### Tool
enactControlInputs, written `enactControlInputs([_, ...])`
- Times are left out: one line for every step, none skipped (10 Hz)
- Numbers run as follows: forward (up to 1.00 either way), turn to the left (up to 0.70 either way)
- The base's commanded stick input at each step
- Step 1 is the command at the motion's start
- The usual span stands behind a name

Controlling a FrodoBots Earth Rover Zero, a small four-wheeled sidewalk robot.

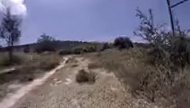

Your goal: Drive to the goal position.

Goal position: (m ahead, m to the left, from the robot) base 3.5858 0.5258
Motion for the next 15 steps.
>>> enactControlInputs([0.70,0.00])
enactControlInputs([0.70,0.00])
enactControlInputs([0.70,0.01])
enactControlInputs([0.70,0.08])
enactControlInputs([0.70,0.15])
enactControlInputs([0.70,0.22])
enactControlInputs([0.70,0.20])
enactControlInputs([0.70,0.00])
enactControlInputs([0.70,0.00])
enactControlInputs([0.70,0.00])
enactControlInputs([0.70,0.00])
enactControlInputs([0.70,0.00])
enactControlInputs([0.70,0.00])
enactControlInputs([0.70,0.00])
enactControlInputs([0.70,0.00])
